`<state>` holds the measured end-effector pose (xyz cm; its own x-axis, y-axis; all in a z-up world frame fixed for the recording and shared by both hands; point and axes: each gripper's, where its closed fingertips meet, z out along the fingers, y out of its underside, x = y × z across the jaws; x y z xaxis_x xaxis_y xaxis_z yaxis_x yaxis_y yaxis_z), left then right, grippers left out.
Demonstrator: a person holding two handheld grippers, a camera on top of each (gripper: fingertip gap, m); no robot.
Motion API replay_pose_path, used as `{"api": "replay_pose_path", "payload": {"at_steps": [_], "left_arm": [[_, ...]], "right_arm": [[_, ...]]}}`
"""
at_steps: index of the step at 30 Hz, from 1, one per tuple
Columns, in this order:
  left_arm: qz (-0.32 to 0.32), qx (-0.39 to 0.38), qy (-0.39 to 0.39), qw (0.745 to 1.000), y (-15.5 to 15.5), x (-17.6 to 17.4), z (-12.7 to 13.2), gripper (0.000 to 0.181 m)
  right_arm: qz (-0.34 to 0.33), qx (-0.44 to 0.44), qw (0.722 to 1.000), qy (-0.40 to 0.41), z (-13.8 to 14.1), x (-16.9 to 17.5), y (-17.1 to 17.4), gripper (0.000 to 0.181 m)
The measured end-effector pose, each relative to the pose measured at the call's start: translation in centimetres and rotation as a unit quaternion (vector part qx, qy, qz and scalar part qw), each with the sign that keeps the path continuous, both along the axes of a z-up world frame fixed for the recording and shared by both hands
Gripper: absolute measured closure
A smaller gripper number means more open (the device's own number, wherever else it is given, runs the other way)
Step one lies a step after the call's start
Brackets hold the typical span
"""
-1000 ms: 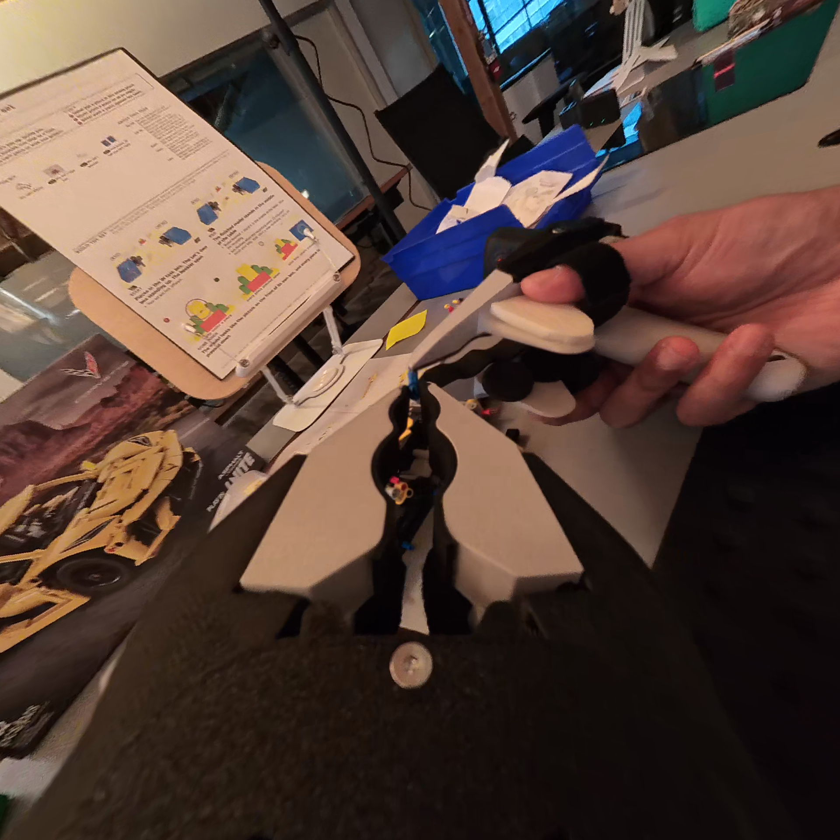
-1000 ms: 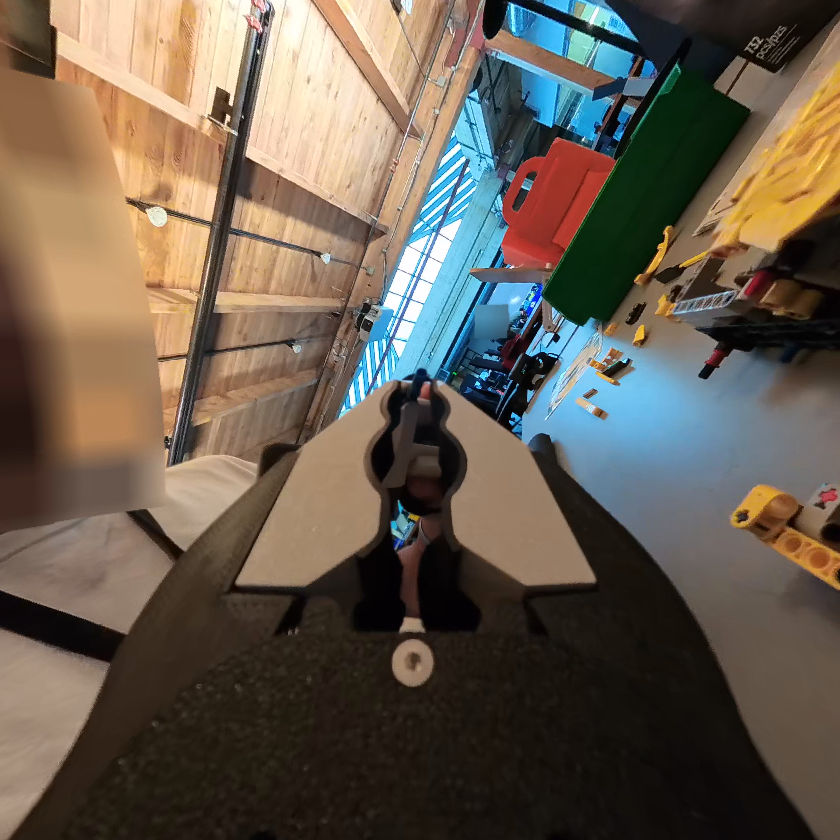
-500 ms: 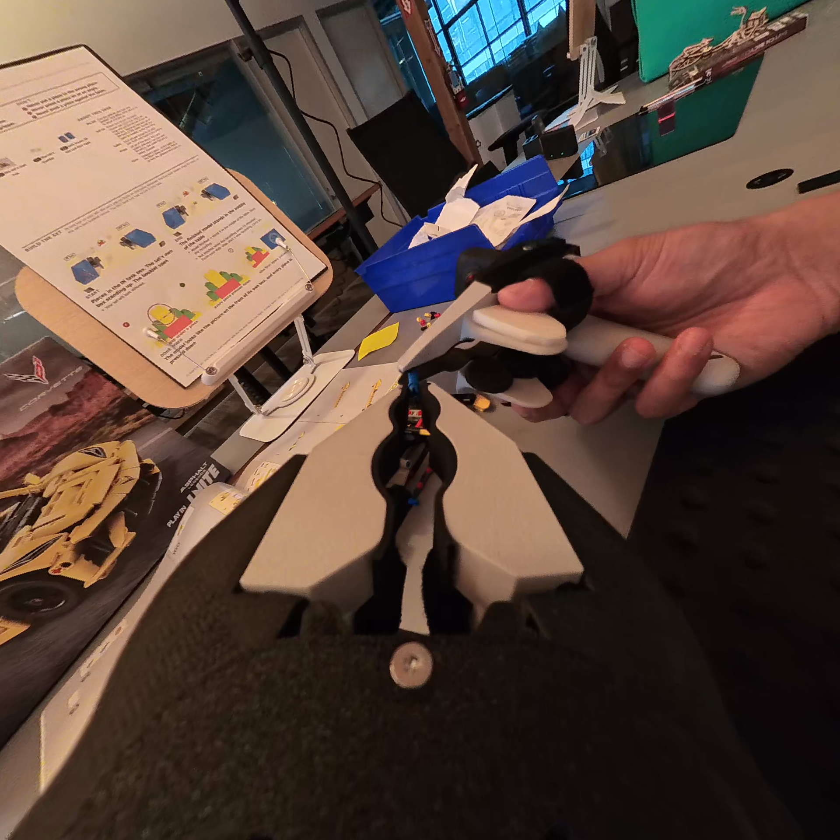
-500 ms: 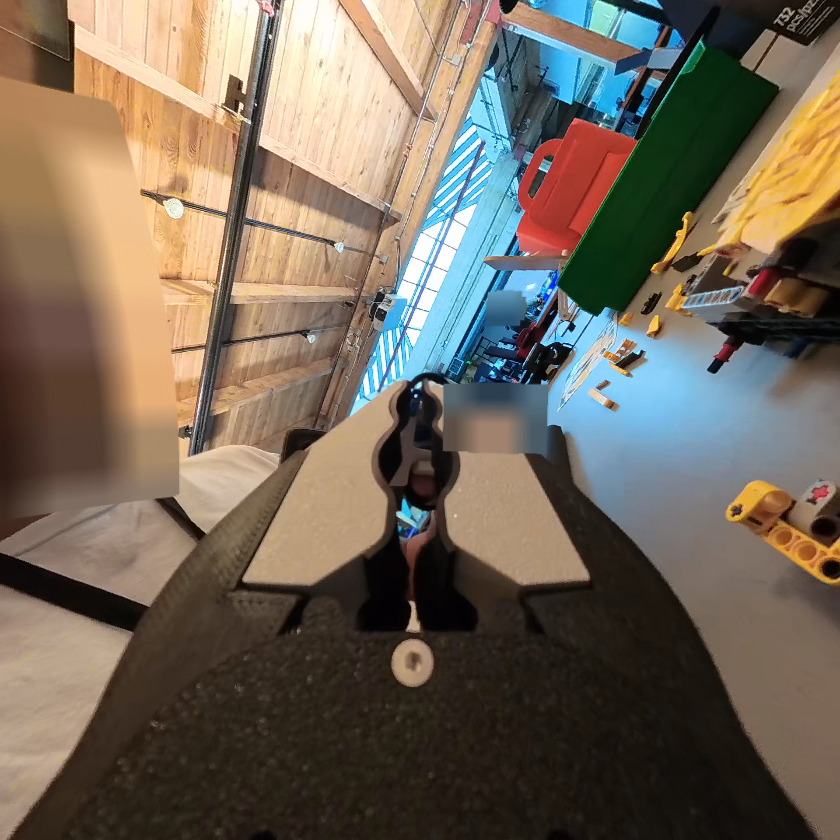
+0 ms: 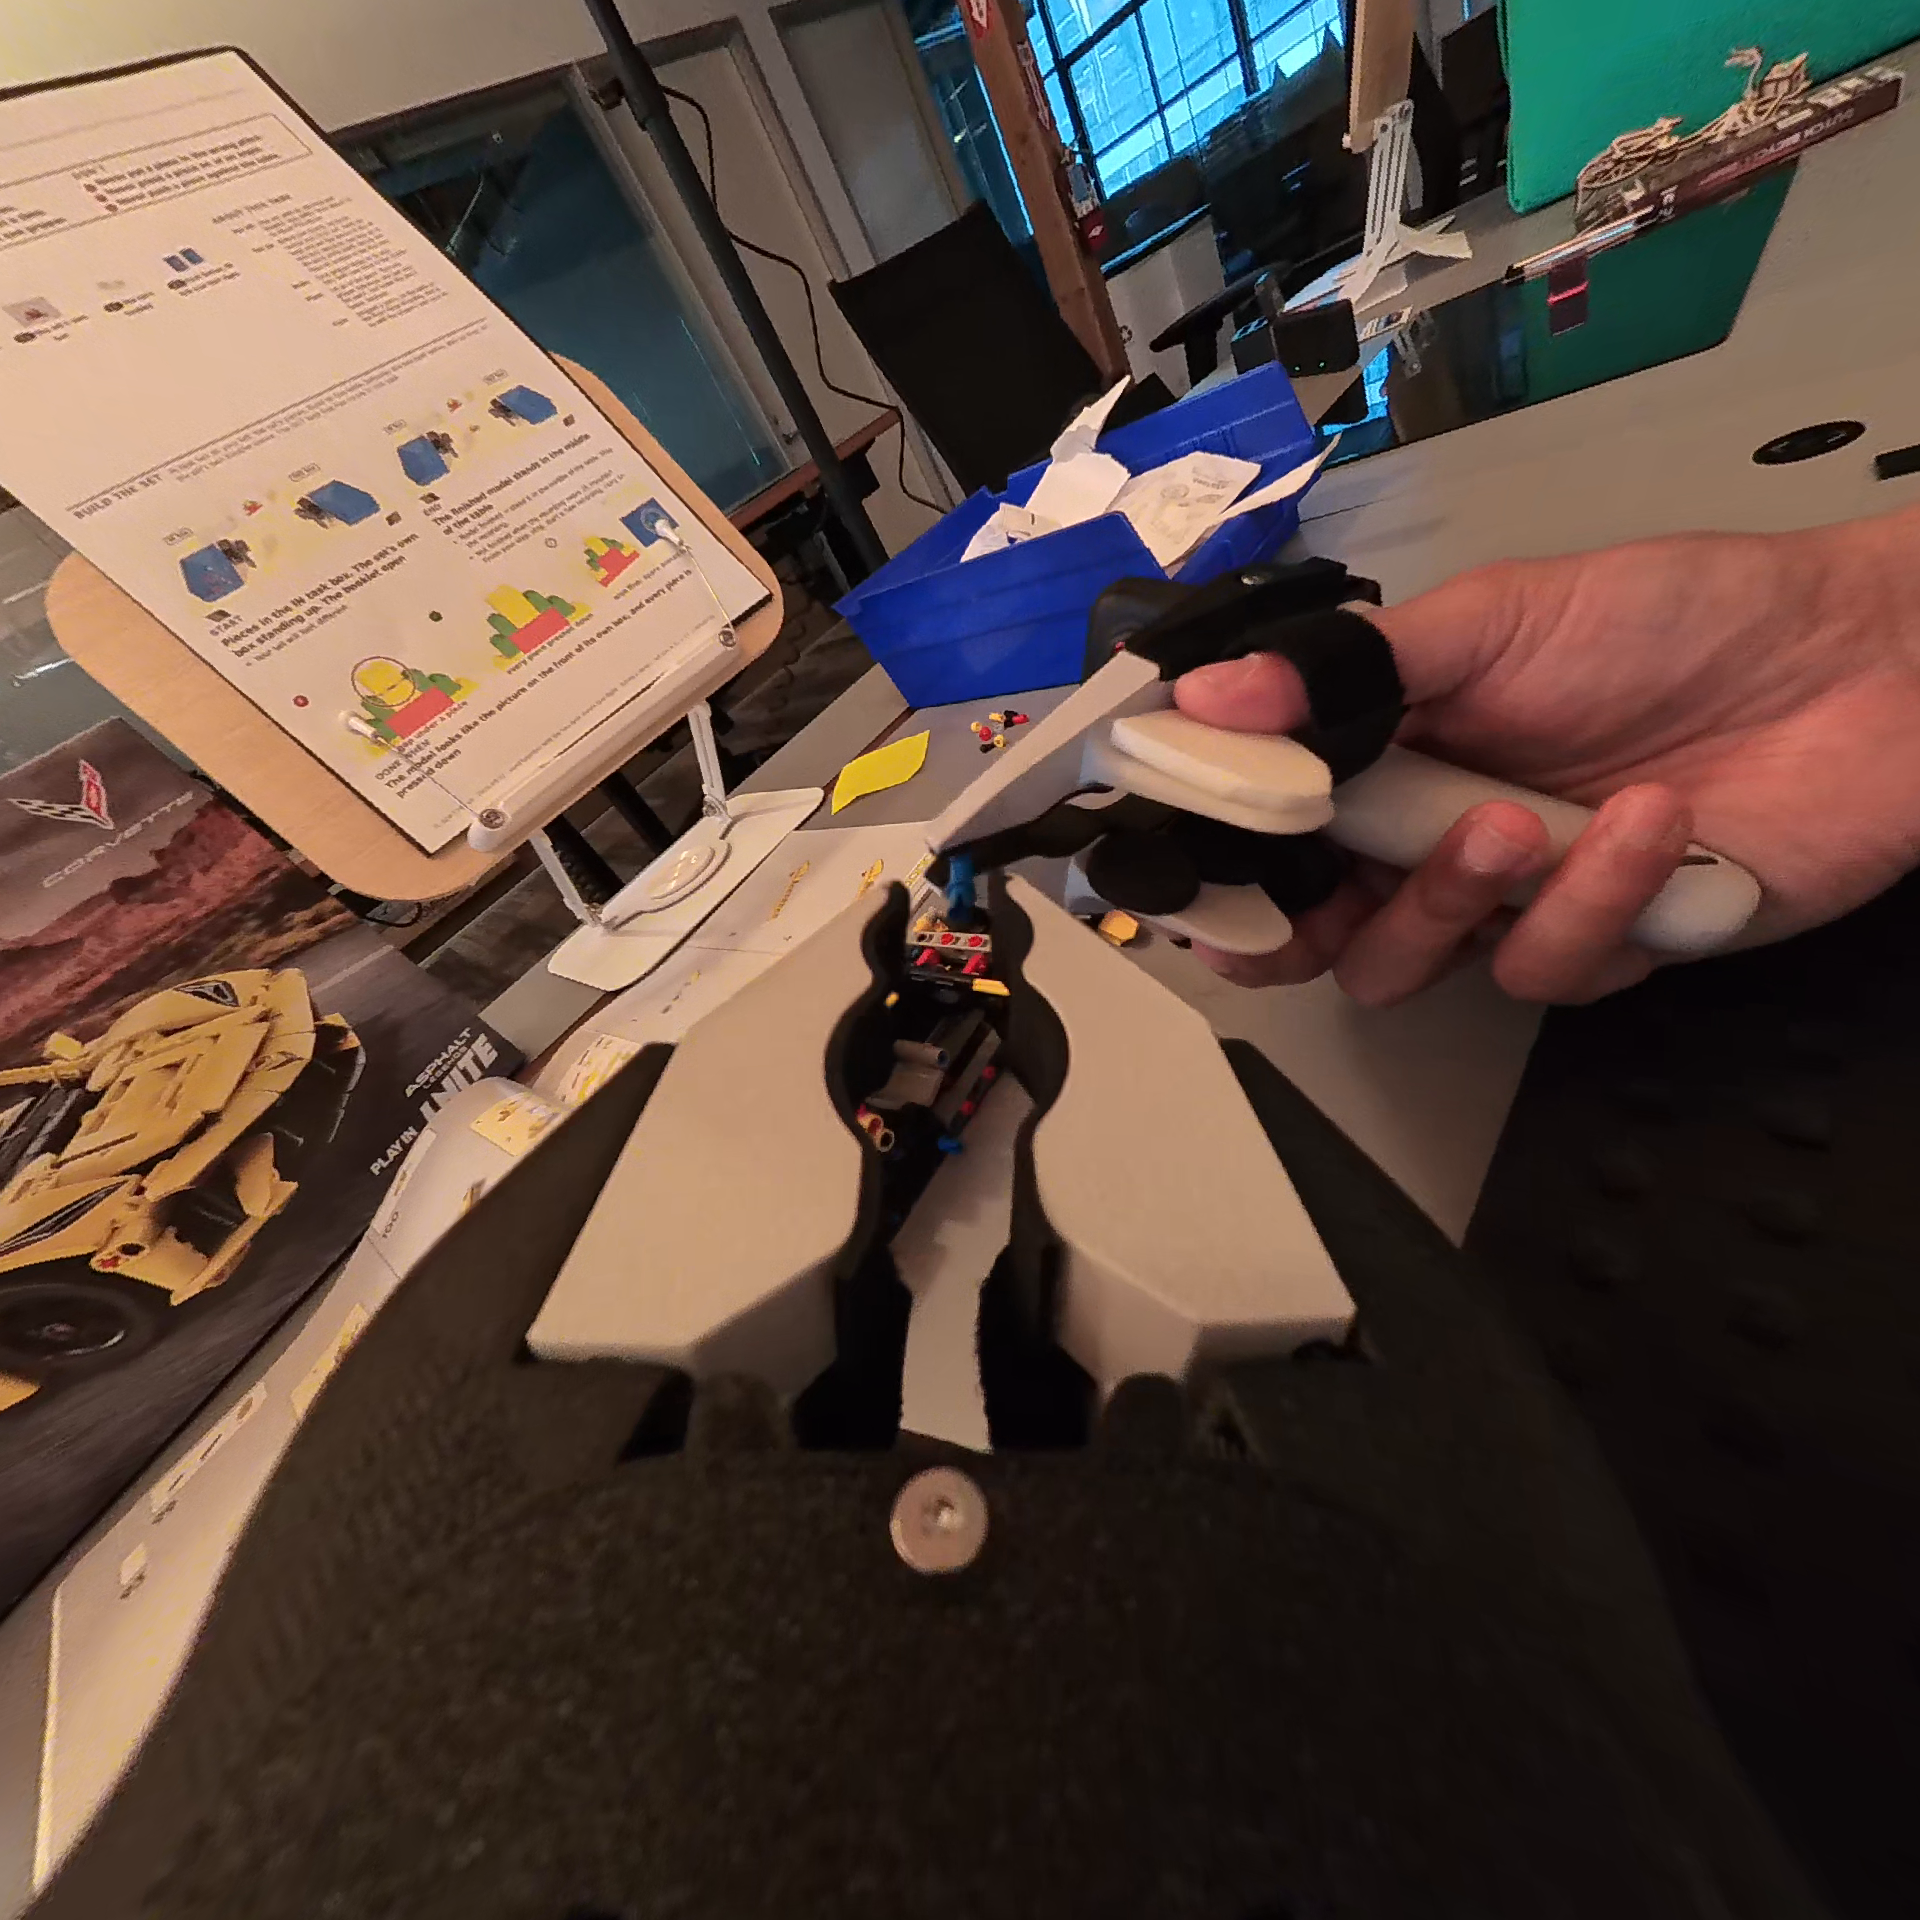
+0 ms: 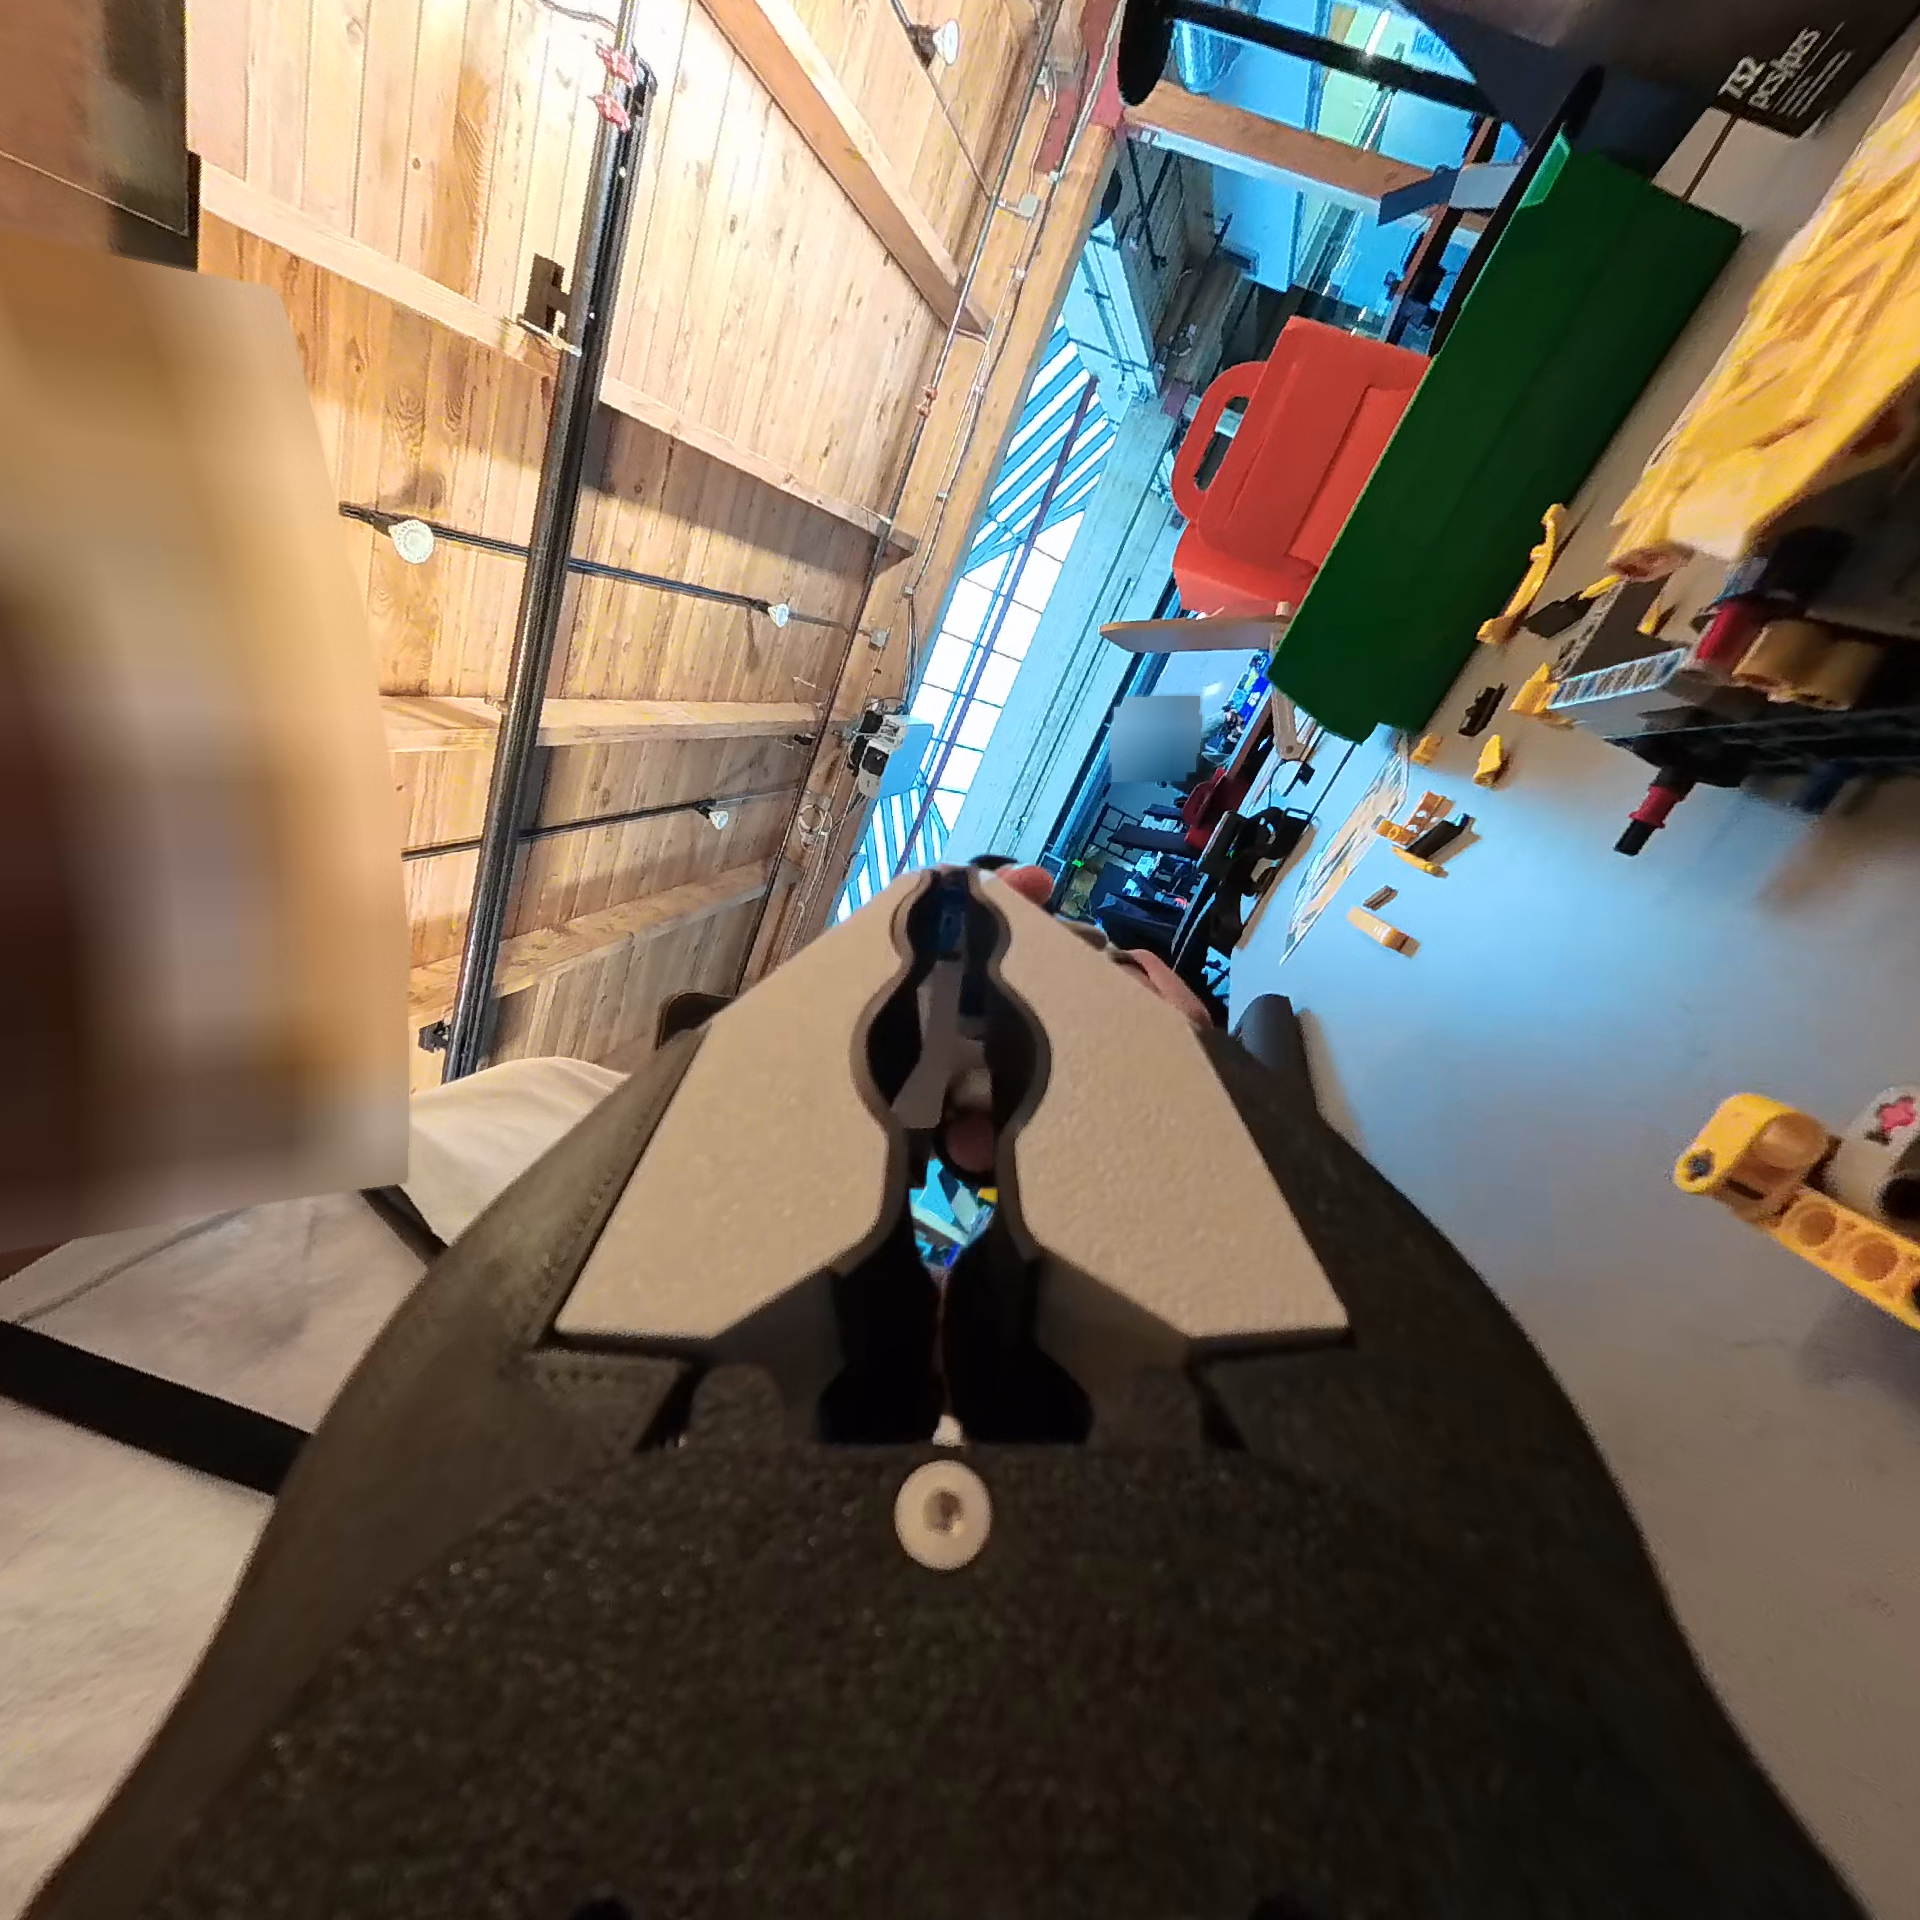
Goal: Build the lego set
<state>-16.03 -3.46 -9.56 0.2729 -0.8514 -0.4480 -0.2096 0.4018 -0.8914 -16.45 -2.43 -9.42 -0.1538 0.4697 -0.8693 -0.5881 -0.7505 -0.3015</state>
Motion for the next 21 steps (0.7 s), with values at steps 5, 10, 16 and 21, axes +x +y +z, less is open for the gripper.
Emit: {"api": "replay_pose_path", "payload": {"at_steps": [5,10,16,21], "left_arm": [[-0.005,0.005,0.001,1.0,-0.2,0.1,0.1,0.176],[-0.002,0.018,-0.001,1.0,-0.2,0.1,0.5,0.177],[-0.019,0.034,0.008,0.999,-0.9,0.2,0.5,0.177],[-0.02,0.018,-0.003,1.0,-0.8,0.3,0.4,0.172]], "right_arm": [[0.004,0.002,1.0,-0.001,0.0,-0.4,-0.1,0.179],[0.024,0.013,1.0,-0.012,0.2,-0.2,-0.5,0.173],[0.038,0.024,0.999,-0.024,0.5,-0.2,-1.0,0.179],[0.052,0.018,0.998,-0.021,0.3,-0.7,-1.3,0.178]]}}
